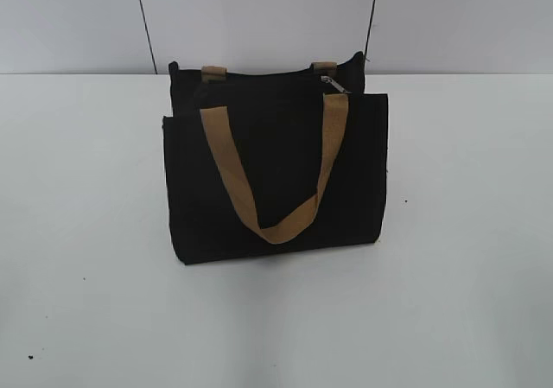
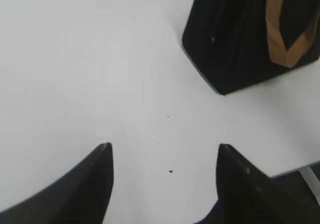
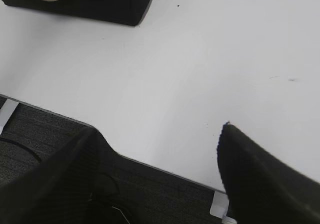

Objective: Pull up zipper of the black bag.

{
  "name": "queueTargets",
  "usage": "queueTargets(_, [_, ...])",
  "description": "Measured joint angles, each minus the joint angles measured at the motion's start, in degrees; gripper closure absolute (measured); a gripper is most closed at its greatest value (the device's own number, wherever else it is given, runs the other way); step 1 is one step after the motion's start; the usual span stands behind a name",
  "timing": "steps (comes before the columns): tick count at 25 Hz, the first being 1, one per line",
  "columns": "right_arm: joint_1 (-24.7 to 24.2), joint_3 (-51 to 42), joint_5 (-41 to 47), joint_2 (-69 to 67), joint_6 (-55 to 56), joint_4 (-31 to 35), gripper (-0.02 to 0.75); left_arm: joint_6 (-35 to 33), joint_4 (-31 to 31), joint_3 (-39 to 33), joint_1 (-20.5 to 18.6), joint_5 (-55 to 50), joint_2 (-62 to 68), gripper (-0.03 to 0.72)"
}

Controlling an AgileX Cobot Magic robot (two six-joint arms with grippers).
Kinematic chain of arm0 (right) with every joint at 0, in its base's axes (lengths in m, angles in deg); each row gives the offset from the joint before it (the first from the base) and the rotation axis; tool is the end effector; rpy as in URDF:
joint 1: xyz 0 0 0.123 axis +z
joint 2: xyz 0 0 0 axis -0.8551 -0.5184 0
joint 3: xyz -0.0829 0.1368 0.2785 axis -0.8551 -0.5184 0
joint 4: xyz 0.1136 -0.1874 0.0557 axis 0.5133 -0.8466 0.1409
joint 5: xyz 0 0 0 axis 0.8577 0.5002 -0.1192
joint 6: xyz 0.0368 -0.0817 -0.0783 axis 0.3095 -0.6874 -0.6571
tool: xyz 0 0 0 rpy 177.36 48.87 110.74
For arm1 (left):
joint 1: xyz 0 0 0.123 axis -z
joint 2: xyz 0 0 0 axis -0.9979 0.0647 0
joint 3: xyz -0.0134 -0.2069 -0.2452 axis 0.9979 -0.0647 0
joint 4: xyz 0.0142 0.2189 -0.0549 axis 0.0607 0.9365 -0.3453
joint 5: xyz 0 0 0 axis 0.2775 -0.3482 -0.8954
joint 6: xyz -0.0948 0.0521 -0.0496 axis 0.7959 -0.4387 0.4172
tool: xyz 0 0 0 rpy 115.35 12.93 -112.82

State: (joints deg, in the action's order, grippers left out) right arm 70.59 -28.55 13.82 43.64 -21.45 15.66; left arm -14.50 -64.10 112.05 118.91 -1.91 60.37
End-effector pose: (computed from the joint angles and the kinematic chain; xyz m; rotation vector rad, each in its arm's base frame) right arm -0.0235 0.0117 0.2492 -0.4248 2.2287 0.2074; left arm -0.0205 0.0314 0.2614 0.4139 2.0547 -0.2687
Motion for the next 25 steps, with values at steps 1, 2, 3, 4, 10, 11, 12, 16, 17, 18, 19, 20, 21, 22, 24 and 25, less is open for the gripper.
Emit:
queueTargets(1, [0.0, 0.0, 0.0, 0.2, 0.0, 0.1, 0.172, 0.0, 0.0, 0.0, -1.9, 0.0, -1.0, 0.192])
queueTargets(2, [0.0, 0.0, -0.1, 0.8, 0.0, 0.0, 0.172, 0.0, 0.0, 0.0, -3.4, 0.0, -2.2, 0.192])
queueTargets(3, [0.0, 0.0, -0.1, 1.6, 0.0, 0.0, 0.172, 0.0, 0.0, 0.0, -5.3, 0.0, -3.2, 0.192])
queueTargets(4, [0.0, 0.0, -0.1, 2.7, 0.0, 0.0, 0.172, 0.0, 0.0, 0.0, -7.1, 0.0, -3.8, 0.192])
queueTargets(10, [-4.3, 0.0, -0.2, 9.4, 0.0, 0.3, 0.172, 0.0, 0.0, 0.0, -15.2, 0.0, -4.2, 0.192])
queueTargets(11, [-5.8, 0.0, -0.2, 9.8, 0.0, 0.3, 0.172, 0.0, 0.0, 0.0, -16.5, 0.0, -4.2, 0.192])
queueTargets(12, [-7.2, 0.0, -0.2, 9.9, 0.0, 0.3, 0.172, 0.0, 0.0, 0.0, -17.8, 0.1, -4.2, 0.192])
queueTargets(16, [-11.1, 0.0, -0.2, 10.0, 0.0, 0.3, 0.172, 0.0, 0.0, 0.0, -23.0, 0.1, -4.2, 0.192])
queueTargets(17, [-11.3, 0.0, -0.2, 10.0, 0.0, 0.3, 0.172, 0.0, 0.0, 0.0, -24.3, 0.1, -4.2, 0.192])
queueTargets(18, [-11.4, 0.0, -0.2, 10.0, 0.0, 0.3, 0.172, 0.0, 0.0, 0.0, -25.8, 0.1, -4.2, 0.192])
queueTargets(19, [-11.4, 0.0, -0.2, 10.0, 0.0, 0.3, 0.172, 0.0, 0.0, 0.0, -27.3, 0.1, -4.2, 0.192])
queueTargets(20, [-11.4, 0.0, -0.2, 10.0, 0.0, 0.3, 0.172, 0.0, 0.0, 0.0, -28.5, 0.1, -4.2, 0.192])
queueTargets(21, [-11.4, 0.0, -0.2, 10.0, 0.0, 0.3, 0.172, 0.0, 0.0, 0.0, -29.7, 0.1, -4.2, 0.192])
queueTargets(22, [-11.4, 0.0, -0.2, 10.0, 0.0, 0.3, 0.172, 0.0, 0.0, 0.0, -30.8, 0.1, -4.2, 0.192])
queueTargets(24, [-11.4, 0.0, -0.2, 10.0, 0.0, 0.3, 0.172, 0.0, 0.0, 0.0, -32.1, 0.1, -4.2, 0.192])
queueTargets(25, [-11.4, 0.0, -0.2, 10.0, 0.0, 0.3, 0.172, 0.0, 0.0, 0.0, -32.2, 0.1, -4.2, 0.192])
